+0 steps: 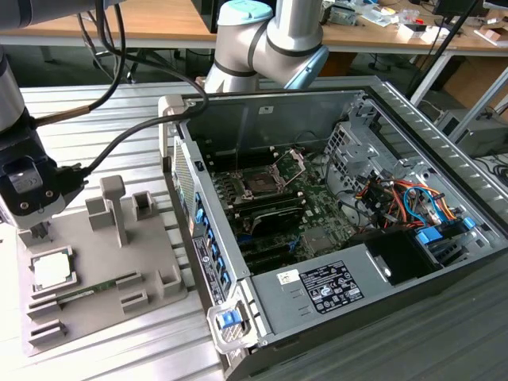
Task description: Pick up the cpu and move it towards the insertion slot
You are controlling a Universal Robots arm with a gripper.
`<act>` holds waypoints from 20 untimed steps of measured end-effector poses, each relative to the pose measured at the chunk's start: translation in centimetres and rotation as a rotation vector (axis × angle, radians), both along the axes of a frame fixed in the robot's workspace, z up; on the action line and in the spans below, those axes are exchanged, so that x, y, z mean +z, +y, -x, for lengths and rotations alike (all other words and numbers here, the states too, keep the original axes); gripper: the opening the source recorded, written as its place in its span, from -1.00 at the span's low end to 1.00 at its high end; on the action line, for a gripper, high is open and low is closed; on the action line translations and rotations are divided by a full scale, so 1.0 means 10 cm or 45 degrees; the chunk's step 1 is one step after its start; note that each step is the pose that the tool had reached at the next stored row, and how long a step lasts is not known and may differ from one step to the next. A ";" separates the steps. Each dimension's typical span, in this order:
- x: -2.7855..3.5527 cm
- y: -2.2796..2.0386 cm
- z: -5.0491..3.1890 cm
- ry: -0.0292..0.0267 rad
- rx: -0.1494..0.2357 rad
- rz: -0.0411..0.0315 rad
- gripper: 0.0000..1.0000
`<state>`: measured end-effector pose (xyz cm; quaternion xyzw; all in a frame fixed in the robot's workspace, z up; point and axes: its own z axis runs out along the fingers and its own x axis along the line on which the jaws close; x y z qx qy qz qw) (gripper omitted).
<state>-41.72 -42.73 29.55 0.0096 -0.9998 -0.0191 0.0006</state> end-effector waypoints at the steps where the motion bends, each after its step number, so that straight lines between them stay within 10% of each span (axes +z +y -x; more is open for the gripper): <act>1: -0.002 -0.003 0.001 0.0001 0.000 0.0000 -0.79; 20: -0.028 -0.030 0.008 0.0000 0.000 0.0000 -0.79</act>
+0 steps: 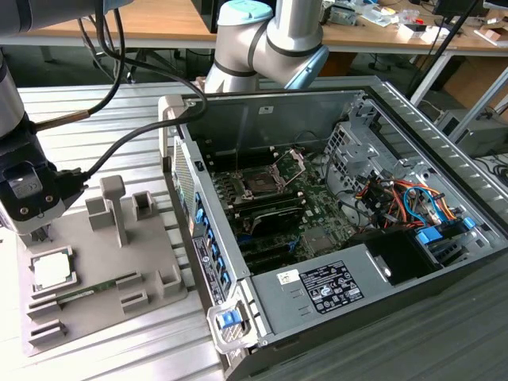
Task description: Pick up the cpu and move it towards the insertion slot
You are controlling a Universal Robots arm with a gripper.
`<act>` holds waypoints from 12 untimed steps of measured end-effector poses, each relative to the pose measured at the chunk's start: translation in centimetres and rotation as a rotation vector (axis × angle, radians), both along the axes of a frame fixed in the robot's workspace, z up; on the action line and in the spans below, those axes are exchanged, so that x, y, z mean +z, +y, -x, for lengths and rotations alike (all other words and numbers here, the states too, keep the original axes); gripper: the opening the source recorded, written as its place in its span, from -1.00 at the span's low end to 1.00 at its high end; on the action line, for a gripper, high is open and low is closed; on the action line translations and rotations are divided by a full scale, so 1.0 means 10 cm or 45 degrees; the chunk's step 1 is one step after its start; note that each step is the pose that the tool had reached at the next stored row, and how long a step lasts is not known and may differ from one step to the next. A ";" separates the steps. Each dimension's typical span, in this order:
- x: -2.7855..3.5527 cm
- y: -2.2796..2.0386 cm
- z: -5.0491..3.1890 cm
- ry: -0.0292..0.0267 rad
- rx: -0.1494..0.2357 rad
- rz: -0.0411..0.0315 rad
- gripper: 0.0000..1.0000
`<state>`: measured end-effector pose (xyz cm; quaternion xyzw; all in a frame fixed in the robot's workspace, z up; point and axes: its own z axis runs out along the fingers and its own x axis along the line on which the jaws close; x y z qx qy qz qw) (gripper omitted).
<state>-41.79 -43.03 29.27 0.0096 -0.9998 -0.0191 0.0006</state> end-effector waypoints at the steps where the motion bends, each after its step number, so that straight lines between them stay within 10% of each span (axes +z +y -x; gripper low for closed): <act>1: -0.001 -0.001 0.000 0.0000 0.000 0.0001 -0.79; 12: -0.012 -0.013 0.004 0.0000 0.000 0.0000 -0.79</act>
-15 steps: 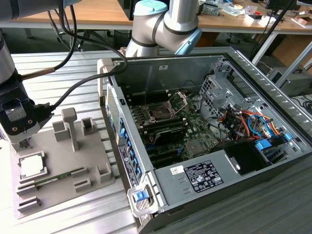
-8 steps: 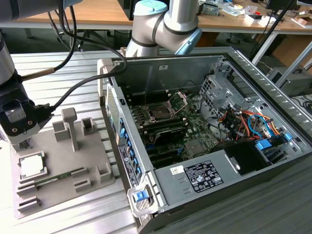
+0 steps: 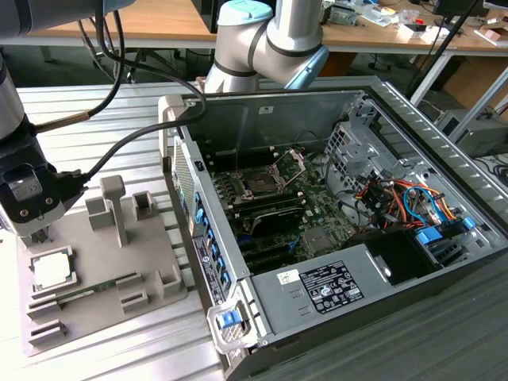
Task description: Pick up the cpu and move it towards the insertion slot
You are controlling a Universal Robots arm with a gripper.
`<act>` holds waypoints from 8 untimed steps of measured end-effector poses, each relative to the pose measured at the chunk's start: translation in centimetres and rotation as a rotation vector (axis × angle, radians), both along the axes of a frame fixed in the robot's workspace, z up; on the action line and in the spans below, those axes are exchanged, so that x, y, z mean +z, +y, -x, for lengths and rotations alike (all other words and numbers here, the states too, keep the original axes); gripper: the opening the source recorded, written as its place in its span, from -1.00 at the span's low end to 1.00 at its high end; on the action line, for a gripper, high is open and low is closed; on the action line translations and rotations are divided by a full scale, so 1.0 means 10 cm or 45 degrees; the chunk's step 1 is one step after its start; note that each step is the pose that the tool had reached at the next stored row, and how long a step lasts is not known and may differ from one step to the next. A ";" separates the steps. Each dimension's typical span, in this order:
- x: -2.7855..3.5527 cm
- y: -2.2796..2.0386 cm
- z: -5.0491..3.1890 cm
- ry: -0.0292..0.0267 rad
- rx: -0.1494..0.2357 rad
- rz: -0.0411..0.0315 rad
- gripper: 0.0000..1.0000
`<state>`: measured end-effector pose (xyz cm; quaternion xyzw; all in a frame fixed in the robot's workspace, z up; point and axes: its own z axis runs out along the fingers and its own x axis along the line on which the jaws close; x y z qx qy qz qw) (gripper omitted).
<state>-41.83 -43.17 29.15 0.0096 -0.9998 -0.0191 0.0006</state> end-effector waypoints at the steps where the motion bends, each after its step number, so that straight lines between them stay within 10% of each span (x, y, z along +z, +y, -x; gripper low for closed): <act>1: -0.001 -0.001 0.000 0.0000 0.000 0.0001 -0.79; 8: -0.009 -0.008 0.001 0.0000 0.000 0.0001 -0.79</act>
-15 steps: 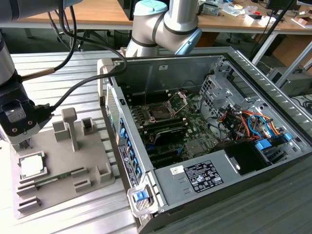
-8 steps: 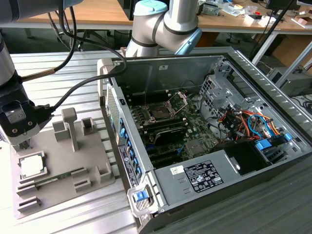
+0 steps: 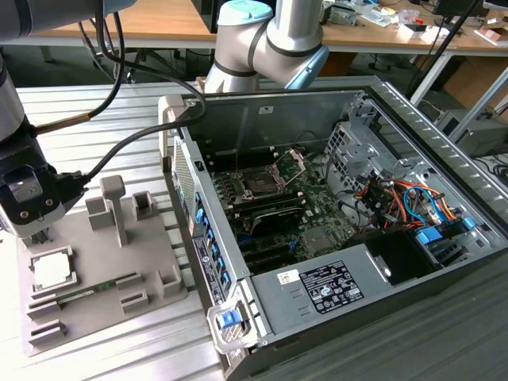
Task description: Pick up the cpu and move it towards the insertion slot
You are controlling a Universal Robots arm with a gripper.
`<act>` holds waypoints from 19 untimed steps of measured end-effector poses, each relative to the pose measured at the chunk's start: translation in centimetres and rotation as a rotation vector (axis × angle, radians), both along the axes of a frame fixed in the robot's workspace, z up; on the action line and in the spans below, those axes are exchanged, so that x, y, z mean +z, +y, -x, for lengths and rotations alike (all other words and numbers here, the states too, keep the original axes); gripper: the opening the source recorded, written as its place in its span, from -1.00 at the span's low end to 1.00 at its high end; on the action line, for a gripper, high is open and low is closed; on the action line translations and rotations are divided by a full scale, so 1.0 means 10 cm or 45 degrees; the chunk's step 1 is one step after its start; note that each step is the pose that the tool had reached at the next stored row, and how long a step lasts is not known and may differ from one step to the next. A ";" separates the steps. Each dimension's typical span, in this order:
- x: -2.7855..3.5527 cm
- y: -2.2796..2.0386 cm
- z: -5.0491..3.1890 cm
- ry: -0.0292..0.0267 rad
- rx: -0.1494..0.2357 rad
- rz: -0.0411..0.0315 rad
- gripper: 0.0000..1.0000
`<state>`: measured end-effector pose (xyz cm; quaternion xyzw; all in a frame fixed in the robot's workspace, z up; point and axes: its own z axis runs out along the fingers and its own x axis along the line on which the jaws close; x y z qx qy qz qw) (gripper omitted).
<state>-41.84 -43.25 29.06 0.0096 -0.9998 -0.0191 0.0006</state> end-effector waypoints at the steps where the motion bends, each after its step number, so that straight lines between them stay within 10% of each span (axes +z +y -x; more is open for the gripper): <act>1: -0.004 -0.004 0.001 0.0000 0.000 0.0000 -0.79; 19: -0.029 -0.026 0.006 0.0001 0.000 0.0000 -0.79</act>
